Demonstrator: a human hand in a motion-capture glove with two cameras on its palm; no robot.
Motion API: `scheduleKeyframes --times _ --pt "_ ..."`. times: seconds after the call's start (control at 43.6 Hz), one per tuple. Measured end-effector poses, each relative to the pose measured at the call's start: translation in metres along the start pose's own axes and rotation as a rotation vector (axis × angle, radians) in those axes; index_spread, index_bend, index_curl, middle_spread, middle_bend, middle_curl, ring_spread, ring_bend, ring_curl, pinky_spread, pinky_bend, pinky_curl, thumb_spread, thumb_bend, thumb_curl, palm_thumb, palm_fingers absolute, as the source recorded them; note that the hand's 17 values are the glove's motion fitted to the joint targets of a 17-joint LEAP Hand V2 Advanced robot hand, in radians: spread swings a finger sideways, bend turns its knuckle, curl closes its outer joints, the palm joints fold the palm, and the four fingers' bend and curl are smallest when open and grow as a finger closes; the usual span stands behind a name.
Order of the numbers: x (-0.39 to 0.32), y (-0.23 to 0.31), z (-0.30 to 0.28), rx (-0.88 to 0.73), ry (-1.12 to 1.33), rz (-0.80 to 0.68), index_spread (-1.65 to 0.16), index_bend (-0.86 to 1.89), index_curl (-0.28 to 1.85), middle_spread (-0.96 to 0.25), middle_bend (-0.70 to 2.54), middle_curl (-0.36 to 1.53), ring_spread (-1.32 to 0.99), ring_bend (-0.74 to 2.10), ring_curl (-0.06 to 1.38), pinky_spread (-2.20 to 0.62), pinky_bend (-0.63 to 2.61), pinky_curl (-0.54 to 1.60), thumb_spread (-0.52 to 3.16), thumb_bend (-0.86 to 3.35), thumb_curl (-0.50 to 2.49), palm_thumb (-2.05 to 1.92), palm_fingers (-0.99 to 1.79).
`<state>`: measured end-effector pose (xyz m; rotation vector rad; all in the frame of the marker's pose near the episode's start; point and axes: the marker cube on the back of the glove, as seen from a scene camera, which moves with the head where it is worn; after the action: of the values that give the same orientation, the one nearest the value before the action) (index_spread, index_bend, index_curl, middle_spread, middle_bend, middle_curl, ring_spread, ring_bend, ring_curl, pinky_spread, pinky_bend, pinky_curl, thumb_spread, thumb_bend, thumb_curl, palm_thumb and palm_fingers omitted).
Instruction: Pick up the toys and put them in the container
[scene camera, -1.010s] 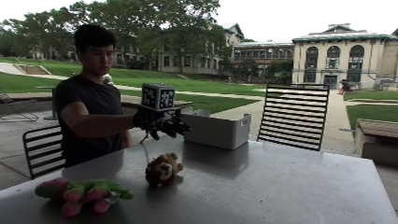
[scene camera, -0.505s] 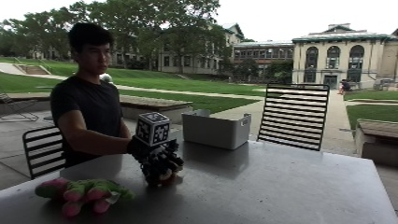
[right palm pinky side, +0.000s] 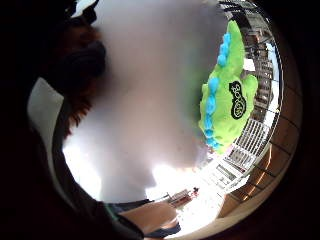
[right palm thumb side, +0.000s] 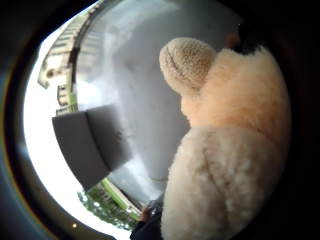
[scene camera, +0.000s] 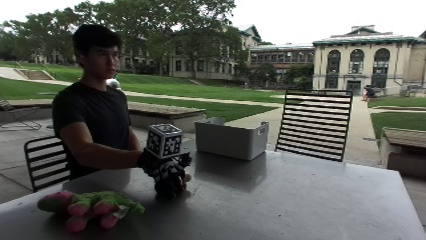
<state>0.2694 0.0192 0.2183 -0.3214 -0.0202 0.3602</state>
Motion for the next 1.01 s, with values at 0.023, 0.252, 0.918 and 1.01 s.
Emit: scheduleKeyframes --times 0.023,0.252,0.918,1.01 --pt "0.000 0.000 -0.001 0.032 0.026 0.004 -0.10 1.07 0.59 -0.16 0.24 0.22 -0.29 0.65 0.37 -0.38 0.93 0.30 1.35 0.45 0.47 0.80 1.06" --pt "0.004 -0.008 -0.014 0.201 0.118 0.042 -0.07 1.08 0.66 -0.30 0.52 0.34 -0.42 0.93 0.45 -0.48 0.75 0.28 1.55 0.64 0.55 0.95 1.35" --pt "-0.135 0.041 -0.221 0.228 -0.164 -0.168 -0.24 0.35 0.69 -0.43 0.52 0.45 -0.43 1.12 0.47 -0.47 1.06 0.41 0.92 0.24 0.74 0.67 0.91" --pt "-0.183 0.062 -0.256 0.270 -0.207 -0.249 -0.26 0.29 0.72 -0.44 0.49 0.46 -0.43 1.12 0.47 -0.47 1.06 0.41 0.88 0.22 0.77 0.67 0.91"
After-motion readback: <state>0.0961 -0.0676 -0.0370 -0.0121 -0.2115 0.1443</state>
